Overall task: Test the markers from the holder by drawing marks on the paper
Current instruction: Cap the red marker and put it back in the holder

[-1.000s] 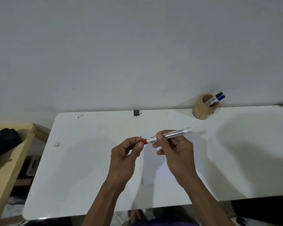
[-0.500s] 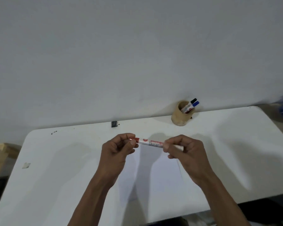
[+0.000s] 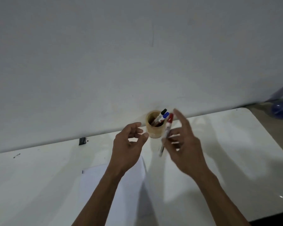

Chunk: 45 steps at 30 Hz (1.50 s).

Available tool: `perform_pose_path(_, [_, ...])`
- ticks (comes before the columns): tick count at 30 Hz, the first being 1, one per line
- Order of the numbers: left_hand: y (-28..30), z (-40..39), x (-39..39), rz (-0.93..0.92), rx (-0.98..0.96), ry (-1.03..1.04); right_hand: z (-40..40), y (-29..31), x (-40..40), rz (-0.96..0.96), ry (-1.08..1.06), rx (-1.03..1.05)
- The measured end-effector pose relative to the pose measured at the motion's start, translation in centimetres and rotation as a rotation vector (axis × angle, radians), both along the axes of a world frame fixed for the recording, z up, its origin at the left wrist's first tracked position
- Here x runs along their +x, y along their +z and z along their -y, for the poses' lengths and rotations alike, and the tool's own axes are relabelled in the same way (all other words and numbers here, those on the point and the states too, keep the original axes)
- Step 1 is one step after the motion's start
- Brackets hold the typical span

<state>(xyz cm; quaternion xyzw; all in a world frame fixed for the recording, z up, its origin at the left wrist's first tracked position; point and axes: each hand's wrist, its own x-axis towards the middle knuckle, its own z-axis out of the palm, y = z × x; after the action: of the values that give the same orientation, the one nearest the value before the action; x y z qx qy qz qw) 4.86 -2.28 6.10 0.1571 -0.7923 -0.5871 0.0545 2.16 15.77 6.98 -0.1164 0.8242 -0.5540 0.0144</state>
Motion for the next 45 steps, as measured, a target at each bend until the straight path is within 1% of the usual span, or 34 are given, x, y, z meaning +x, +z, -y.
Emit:
perform_pose_path(2, [-1.8,-0.8,-1.7,0.046,-0.099,0.035,-0.7,0.1,-2.6,-0.070,-0.096,-0.040])
perform_pose_path(5, [-4.3,-1.9,-3.8,0.067,-0.211,0.042,-0.5,0.3,-5.5,-0.129,-0.174,-0.142])
perform_pose_path(8, [-5.9,-2.8,-5.6,0.085,-0.239,0.012,0.4,0.1,-7.9,-0.154,-0.216,-0.214])
perform_pose_path(10, [-6.3,-3.3,-6.4,0.070,-0.237,0.008,0.9,-0.7,-9.3,-0.180,-0.219,-0.197])
perform_pose_path(13, [-6.3,-4.1,-7.1,-0.025,-0.257,-0.010,1.6,-2.5,-10.5,-0.213,-0.186,-0.117])
perform_pose_path(19, [-7.0,-4.0,-7.6,-0.099,-0.258,-0.014,2.1,-4.7,-11.4,-0.177,-0.185,-0.058])
perform_pose_path(30, [-7.9,-3.8,-7.7,-0.136,-0.219,0.011,2.9,-7.3,-11.4,-0.141,-0.256,0.092])
perform_pose_path(34, [-8.3,-3.7,-7.7,-0.168,-0.218,0.002,2.4,-6.5,-10.7,-0.145,-0.286,0.068])
perform_pose_path(38, [-8.2,-3.8,-7.7,-0.191,-0.196,0.005,1.1,-6.2,-9.3,-0.054,-0.397,0.010])
perform_pose_path(45, [-8.4,-3.9,-7.5,-0.186,-0.195,0.007,1.4,-7.6,-8.4,0.005,-0.388,-0.019])
